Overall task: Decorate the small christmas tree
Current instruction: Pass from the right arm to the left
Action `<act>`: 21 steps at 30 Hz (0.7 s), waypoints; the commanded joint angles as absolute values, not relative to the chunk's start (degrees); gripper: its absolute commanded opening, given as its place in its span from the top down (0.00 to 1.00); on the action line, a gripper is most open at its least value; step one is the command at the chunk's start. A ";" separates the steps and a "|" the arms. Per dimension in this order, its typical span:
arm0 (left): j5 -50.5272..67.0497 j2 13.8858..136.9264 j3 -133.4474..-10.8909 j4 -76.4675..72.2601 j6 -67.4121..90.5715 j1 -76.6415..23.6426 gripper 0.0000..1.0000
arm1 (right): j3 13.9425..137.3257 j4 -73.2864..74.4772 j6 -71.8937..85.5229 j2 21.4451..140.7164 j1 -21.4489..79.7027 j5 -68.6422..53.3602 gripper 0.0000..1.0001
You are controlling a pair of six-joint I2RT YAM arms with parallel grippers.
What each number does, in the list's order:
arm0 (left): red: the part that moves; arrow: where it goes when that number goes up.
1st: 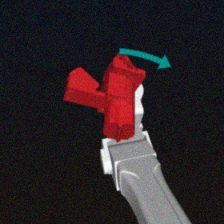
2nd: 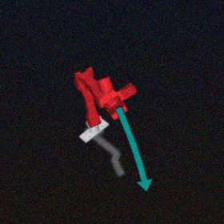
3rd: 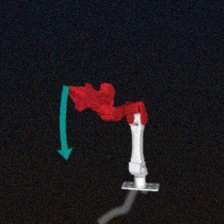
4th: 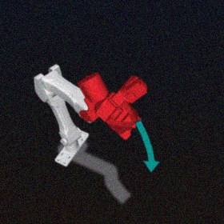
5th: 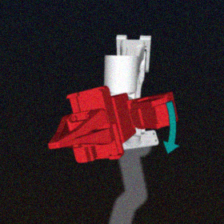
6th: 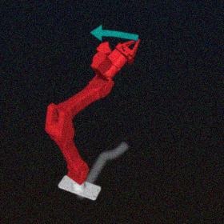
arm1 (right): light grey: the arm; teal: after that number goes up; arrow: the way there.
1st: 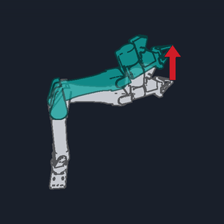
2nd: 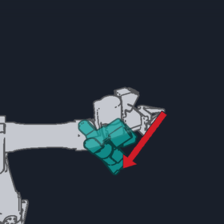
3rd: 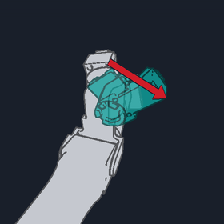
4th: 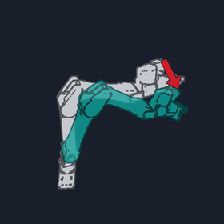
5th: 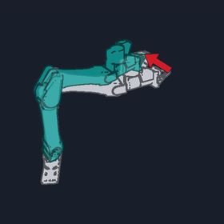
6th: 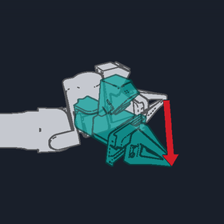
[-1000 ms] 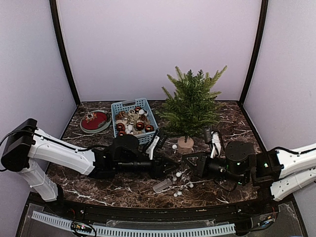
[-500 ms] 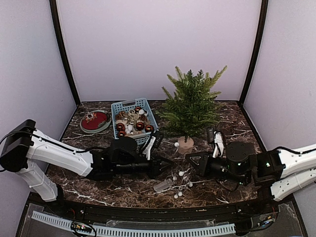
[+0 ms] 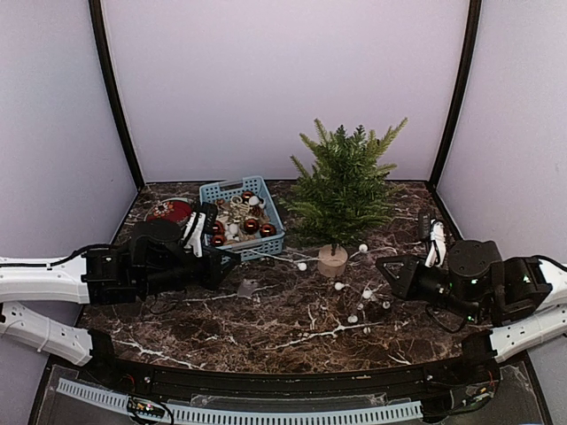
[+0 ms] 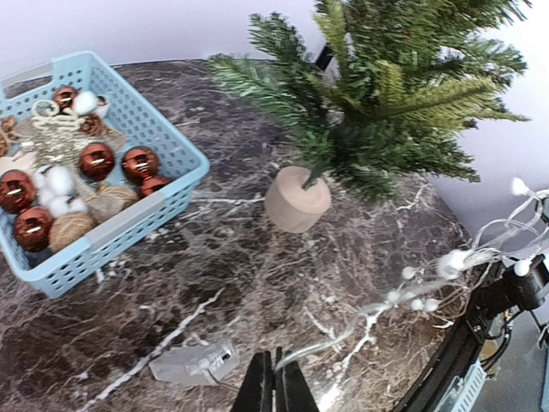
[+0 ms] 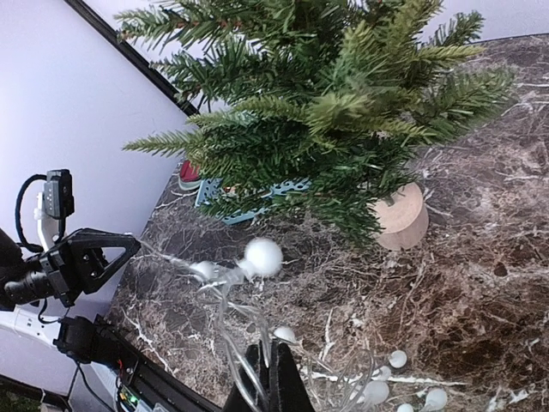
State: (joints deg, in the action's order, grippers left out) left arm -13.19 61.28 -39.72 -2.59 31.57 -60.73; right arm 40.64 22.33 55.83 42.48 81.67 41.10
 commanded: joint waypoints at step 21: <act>-13.45 48.93 -43.47 14.59 21.32 -54.93 1.00 | 35.93 25.27 66.97 53.39 82.13 32.24 0.34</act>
